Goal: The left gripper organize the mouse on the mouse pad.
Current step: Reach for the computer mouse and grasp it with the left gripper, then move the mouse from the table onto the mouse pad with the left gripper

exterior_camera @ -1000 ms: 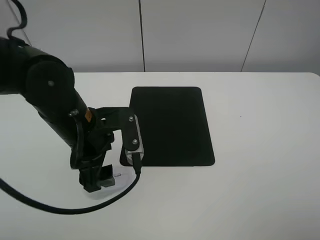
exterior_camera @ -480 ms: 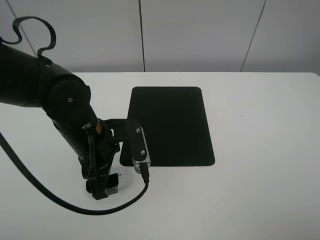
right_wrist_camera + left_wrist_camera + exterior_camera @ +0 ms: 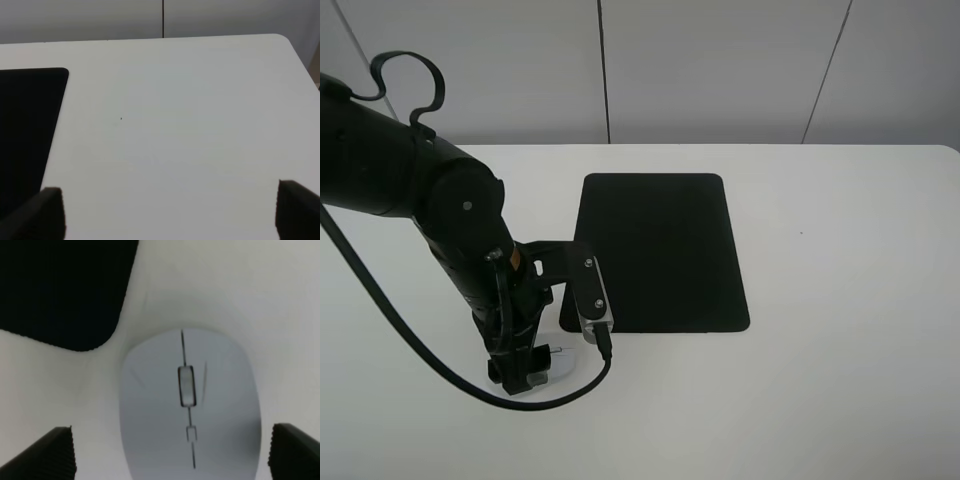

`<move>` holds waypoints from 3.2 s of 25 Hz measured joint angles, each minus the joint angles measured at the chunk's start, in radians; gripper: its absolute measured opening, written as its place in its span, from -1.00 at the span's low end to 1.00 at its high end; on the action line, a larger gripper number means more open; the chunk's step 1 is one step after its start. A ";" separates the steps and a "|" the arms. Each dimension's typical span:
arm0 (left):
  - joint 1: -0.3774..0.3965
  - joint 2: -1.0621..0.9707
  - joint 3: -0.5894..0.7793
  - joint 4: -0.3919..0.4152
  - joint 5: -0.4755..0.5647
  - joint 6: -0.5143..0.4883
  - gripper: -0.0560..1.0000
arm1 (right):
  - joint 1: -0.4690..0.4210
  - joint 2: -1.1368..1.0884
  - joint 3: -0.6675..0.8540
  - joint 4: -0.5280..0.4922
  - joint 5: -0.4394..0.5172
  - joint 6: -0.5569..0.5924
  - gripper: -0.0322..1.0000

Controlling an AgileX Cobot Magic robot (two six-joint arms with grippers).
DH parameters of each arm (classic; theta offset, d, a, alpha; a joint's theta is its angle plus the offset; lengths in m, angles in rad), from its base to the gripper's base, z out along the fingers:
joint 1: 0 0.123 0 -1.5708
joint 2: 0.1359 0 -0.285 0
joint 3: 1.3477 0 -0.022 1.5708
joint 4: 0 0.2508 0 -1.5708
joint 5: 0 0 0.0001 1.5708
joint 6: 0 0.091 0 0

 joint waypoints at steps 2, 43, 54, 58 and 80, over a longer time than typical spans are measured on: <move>0.000 0.002 0.003 0.000 -0.009 0.000 0.60 | 0.000 0.000 0.000 0.000 0.000 0.000 0.66; 0.000 0.074 0.074 -0.057 -0.149 0.004 0.29 | 0.000 0.000 0.000 0.000 0.000 0.000 0.66; 0.000 0.074 0.074 -0.058 -0.148 0.003 0.29 | 0.000 0.000 0.000 0.000 0.000 0.000 0.66; 0.000 0.074 0.074 -0.058 -0.148 0.003 0.29 | 0.000 0.000 0.000 0.000 0.000 0.000 0.66; 0.000 0.024 -0.247 -0.010 0.114 -0.469 0.29 | 0.000 0.000 0.000 0.000 0.000 0.000 0.66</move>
